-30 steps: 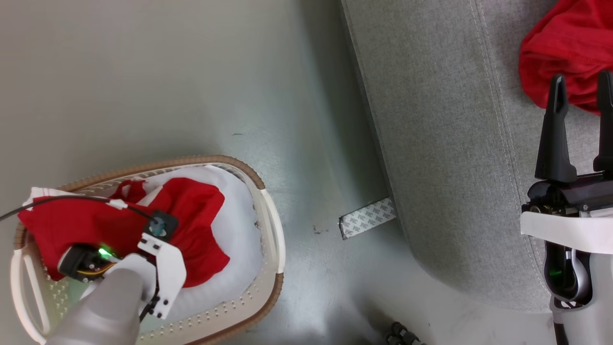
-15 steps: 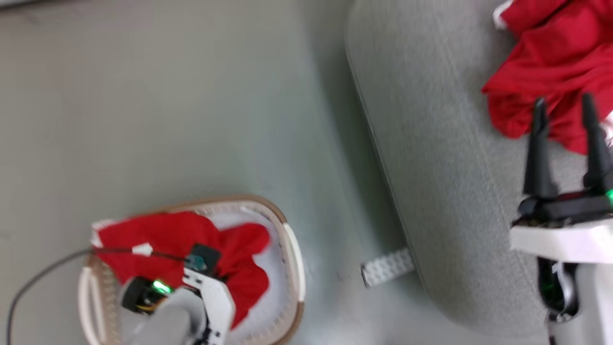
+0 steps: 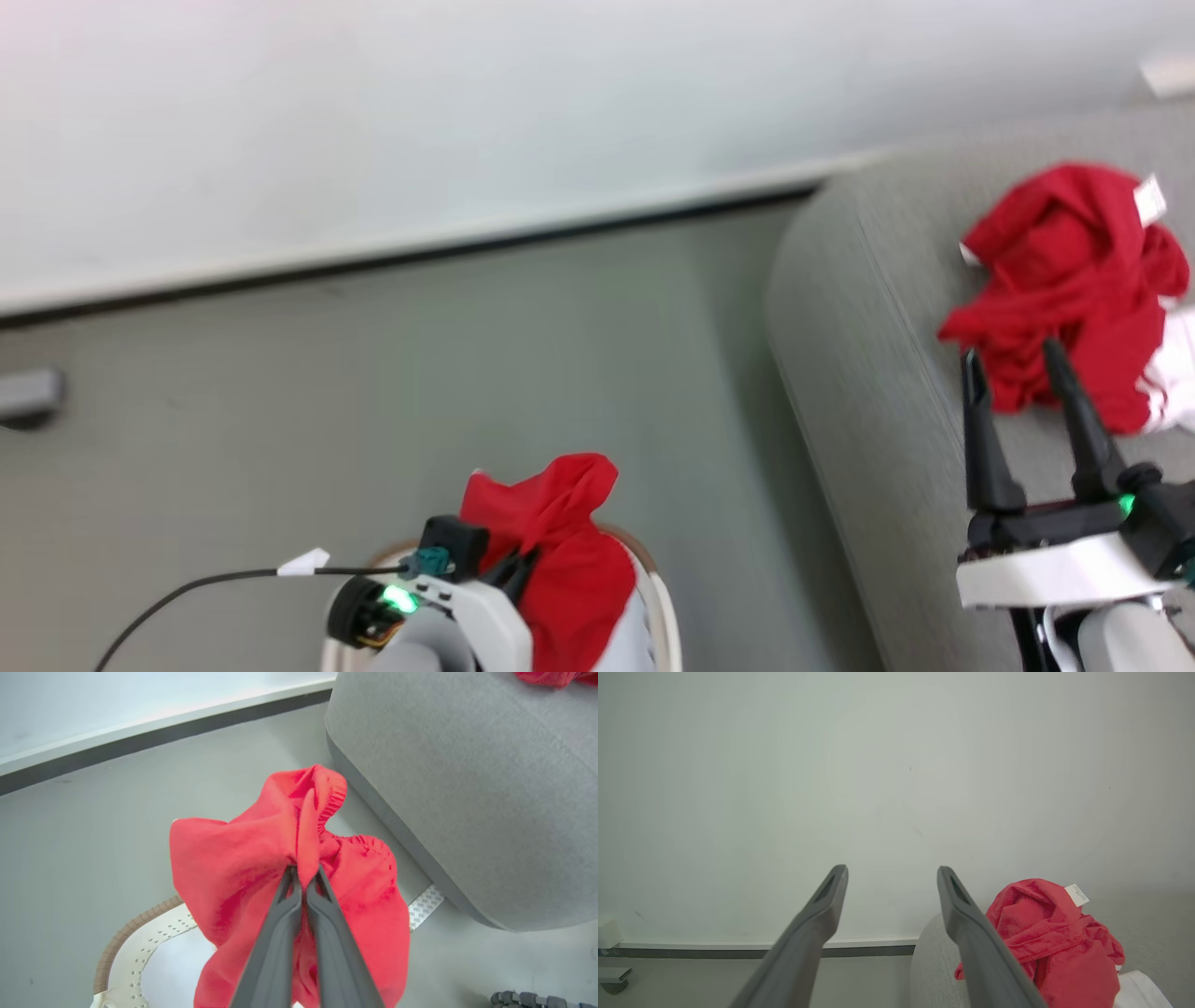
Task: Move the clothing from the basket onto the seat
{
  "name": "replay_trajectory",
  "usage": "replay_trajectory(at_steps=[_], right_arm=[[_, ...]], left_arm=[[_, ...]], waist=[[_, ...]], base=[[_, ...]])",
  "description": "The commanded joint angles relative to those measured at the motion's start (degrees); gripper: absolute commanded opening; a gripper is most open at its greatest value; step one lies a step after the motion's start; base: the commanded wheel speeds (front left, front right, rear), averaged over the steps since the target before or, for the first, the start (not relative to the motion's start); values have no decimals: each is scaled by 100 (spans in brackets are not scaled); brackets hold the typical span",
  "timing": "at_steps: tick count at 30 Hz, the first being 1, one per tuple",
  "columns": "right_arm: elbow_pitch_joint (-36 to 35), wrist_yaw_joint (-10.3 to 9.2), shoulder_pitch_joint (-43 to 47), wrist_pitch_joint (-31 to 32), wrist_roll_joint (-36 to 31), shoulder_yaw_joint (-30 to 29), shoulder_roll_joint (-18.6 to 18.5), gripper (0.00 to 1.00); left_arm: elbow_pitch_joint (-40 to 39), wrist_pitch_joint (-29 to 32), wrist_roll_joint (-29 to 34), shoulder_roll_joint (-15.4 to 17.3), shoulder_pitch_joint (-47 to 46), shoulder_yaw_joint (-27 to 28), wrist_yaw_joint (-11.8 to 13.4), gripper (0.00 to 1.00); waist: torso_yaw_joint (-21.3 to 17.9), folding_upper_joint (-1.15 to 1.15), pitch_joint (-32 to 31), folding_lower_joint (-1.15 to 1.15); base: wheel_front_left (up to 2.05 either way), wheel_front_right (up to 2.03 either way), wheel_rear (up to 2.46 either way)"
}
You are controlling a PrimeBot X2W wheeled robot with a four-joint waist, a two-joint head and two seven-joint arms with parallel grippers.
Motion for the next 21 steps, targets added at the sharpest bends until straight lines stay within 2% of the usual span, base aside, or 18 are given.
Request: replay_trajectory(at_steps=[1, 6, 11, 21], right_arm=[[34, -13, 142, 6, -26, 7, -71, 100], [93, -13, 464, 6, -37, 39, -94, 100], [78, -13, 671, 6, -25, 64, -91, 100], [139, -13, 796, 6, 60, 506, -65, 100]], left_arm=[[-161, -46, -141, -11, 133, -20, -9, 0], [-1101, -36, -345, 142, 255, 152, -9, 0], [-1941, -37, -155, 275, 179, 262, 40, 0], [-3219, 15, -273, 421, 83, 559, 250, 0]], waist=[[514, 0, -662, 2], [782, 0, -1042, 2], [1004, 0, -1173, 2], [1107, 0, -1325, 2]], base=[[0, 0, 0], [0, 0, 0], [0, 0, 0], [0, 0, 0]])
